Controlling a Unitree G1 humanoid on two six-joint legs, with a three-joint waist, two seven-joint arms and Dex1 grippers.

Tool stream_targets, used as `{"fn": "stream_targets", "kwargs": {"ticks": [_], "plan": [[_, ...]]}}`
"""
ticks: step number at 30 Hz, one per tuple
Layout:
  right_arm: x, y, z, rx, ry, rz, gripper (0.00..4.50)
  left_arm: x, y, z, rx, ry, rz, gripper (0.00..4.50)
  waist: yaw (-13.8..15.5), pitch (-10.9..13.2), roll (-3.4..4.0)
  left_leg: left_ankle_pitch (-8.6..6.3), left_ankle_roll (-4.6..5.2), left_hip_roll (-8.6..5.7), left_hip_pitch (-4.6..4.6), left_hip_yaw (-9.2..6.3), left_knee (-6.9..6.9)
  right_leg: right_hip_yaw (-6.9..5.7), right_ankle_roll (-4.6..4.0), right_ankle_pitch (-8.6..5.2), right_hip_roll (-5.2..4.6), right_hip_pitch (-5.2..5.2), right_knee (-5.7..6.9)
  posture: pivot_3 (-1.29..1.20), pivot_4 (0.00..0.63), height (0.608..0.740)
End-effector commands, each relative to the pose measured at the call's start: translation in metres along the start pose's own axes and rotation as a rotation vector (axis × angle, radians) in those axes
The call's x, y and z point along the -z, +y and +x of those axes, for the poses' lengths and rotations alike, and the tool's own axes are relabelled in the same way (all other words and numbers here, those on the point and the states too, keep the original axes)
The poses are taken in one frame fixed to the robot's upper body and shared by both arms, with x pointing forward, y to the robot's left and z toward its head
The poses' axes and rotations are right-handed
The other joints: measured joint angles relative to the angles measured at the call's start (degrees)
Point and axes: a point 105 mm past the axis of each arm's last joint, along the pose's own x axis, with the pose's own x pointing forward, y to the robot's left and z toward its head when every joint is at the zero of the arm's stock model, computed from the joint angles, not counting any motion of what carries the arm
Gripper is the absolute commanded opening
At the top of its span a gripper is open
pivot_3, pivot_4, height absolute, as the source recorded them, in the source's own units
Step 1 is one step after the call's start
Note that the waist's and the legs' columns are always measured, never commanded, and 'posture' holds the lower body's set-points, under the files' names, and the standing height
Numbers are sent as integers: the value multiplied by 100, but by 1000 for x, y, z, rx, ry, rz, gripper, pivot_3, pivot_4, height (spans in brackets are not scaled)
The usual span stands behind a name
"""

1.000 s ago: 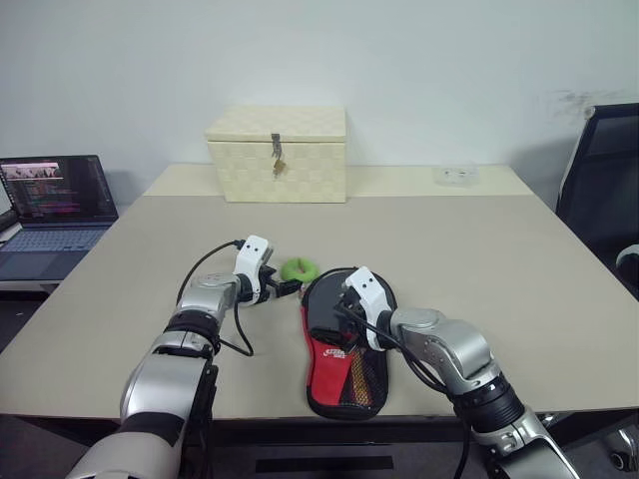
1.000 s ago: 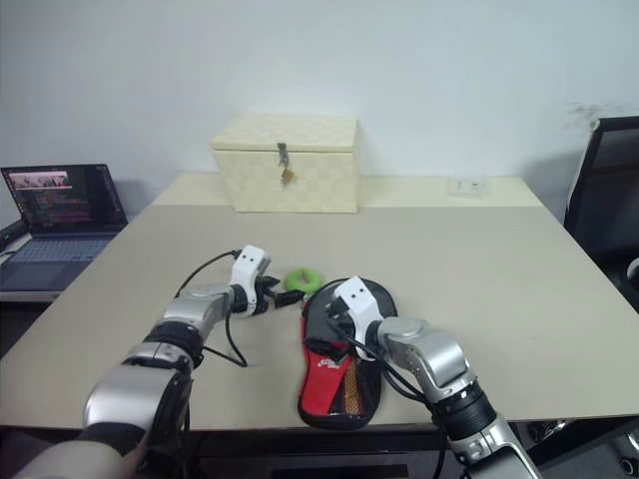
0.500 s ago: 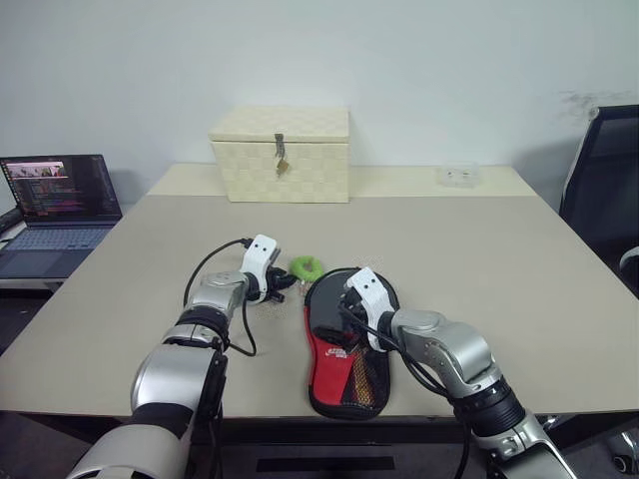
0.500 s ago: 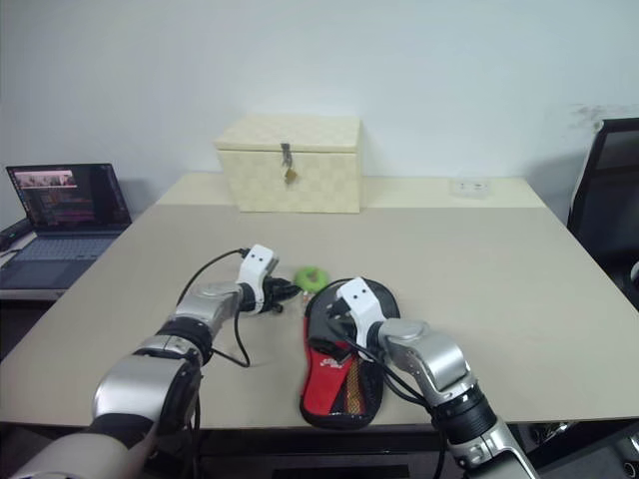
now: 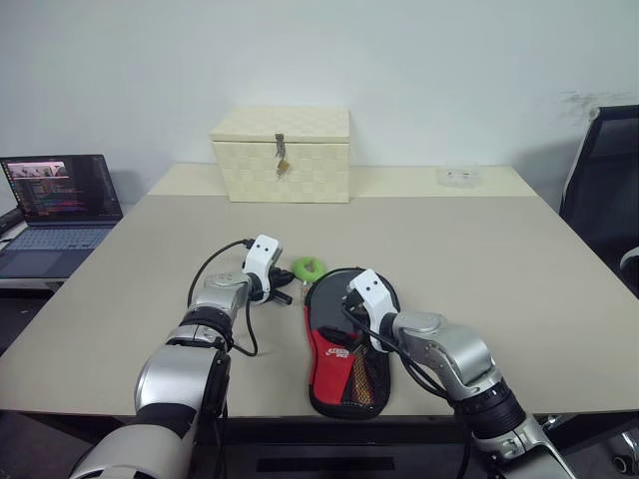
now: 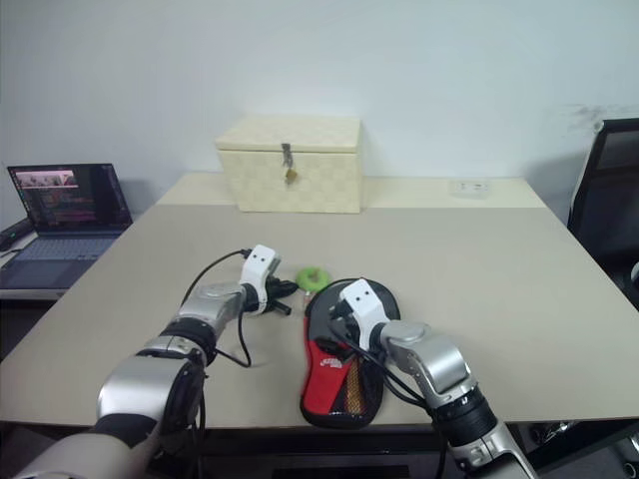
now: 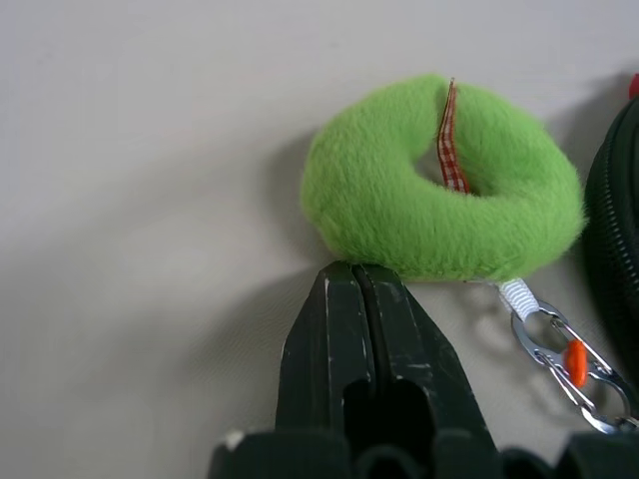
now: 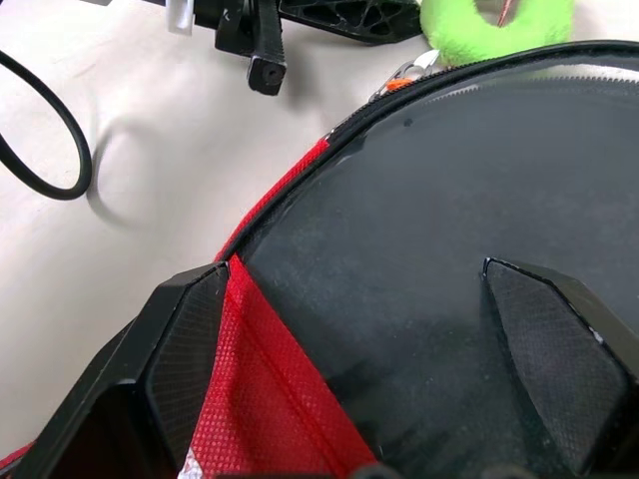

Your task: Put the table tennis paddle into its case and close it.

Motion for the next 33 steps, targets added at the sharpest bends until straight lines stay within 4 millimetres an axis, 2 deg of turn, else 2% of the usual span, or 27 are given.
{"fn": "stream_targets", "kwargs": {"ticks": [1, 4, 12, 14, 20, 25, 31, 33], "plan": [[-9, 1, -3, 2, -41, -15, 4500, -12, -2, 1, 7, -45, -9, 197, 0, 0, 0, 0, 0, 0, 0, 0, 0, 0, 0, 0, 0, 0, 0, 0, 150, 740], [-9, 0, -4, 2, -40, -15, 4500, -14, 1, 0, -11, -59, -10, 946, 0, 0, 0, 0, 0, 0, 0, 0, 0, 0, 0, 0, 0, 0, 0, 0, 150, 740], [-9, 0, -5, -4, -40, -18, 4500, -15, 3, -1, -27, -101, -40, 3905, -3, 0, 0, 0, 0, 1, 2, 1, 0, 1, -1, 0, 0, 0, 3, 0, 150, 740], [-9, 1, -4, -7, -39, -19, 4500, -16, 3, -1, -28, -109, -44, 4415, -4, 0, 0, 0, 0, 0, 3, 1, 1, 1, -1, 0, 0, 0, 5, 0, 150, 740], [-10, 2, -4, -16, -37, -22, 4500, -36, -3, -1, 28, -194, -130, 4415, -3, 0, 0, 0, 0, 1, 2, 1, 2, 1, 0, 0, 1, 0, 7, 0, 150, 740], [-9, 2, -5, -23, -39, -19, 4500, -41, -8, -9, 150, -209, -154, 4415, -11, 0, 0, 0, 0, 0, 2, 1, 2, 0, -1, 0, 1, 0, 8, 0, 150, 740], [-7, 2, -8, -27, -34, -12, 4500, -33, 8, -23, 104, -182, -82, 4415, -45, 0, 0, 1, -1, 3, 4, 1, 3, 2, -1, 0, 1, -1, 10, 0, 150, 740], [-7, 3, -8, -28, -34, -12, 4500, -37, 9, -28, 116, -216, -95, 4415, -63, 0, 0, 0, -1, 6, 6, 2, 2, 5, -1, 0, 1, 0, 12, 0, 150, 740]]}}
